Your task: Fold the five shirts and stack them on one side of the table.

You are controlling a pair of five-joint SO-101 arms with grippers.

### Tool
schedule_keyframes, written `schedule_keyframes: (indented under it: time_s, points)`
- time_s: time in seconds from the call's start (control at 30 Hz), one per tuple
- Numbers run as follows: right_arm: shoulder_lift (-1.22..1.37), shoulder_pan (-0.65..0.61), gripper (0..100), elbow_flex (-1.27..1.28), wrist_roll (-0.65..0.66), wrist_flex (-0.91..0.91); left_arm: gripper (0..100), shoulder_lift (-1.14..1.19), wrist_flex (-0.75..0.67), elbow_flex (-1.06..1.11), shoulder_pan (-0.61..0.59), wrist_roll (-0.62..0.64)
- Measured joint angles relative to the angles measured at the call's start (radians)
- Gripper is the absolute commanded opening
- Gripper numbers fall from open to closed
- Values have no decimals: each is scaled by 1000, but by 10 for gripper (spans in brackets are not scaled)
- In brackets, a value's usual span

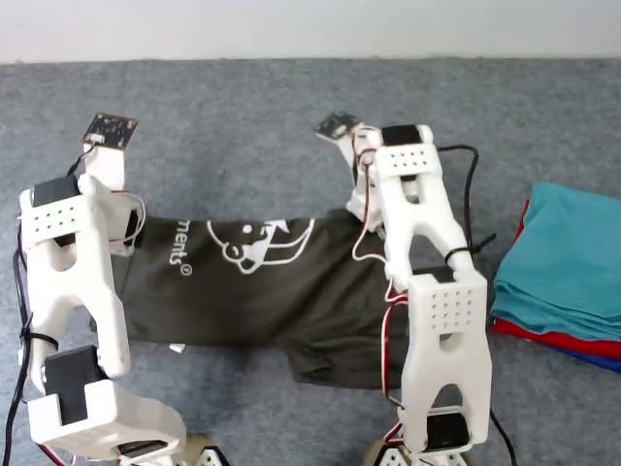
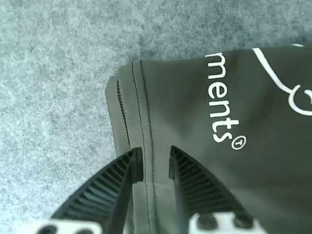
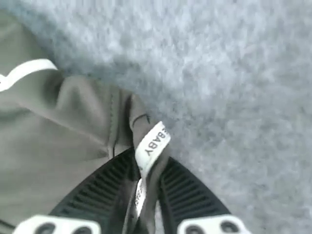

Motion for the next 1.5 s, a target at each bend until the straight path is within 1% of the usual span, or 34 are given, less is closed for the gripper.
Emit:
schedule_keyframes:
  time_s: [0.07,0.1,0.2,0.3,0.43,0.63,0.8,0.93,1.03,1.23,1.4,1.5]
  points:
    - [0,12,246,-25,-6,37,104,0,6,0,0,0]
    - [0,20,261,-44,-31,63,104,0,6,0,0,0]
    - [-2,51,257,-118,-89,143,104,0,6,0,0,0]
    - [-2,63,231,-175,-98,213,104,0,-20,-5,0,20]
    - [-2,63,159,-198,-101,230,104,0,-87,-57,3,115]
    - [41,61,10,-198,-106,232,101,6,-123,-75,100,146]
    - [84,63,9,-198,-107,233,101,143,-153,-127,107,146]
    - [127,86,9,-199,-107,233,100,330,-152,-236,55,146]
    - [152,112,9,-201,-109,230,100,474,-107,-356,2,146]
    - [158,135,9,-201,-109,230,57,663,58,-626,-54,147]
    - [158,135,11,-250,-107,235,58,690,203,-845,-64,147]
    - [114,138,12,-281,-124,235,59,690,296,-990,-66,147]
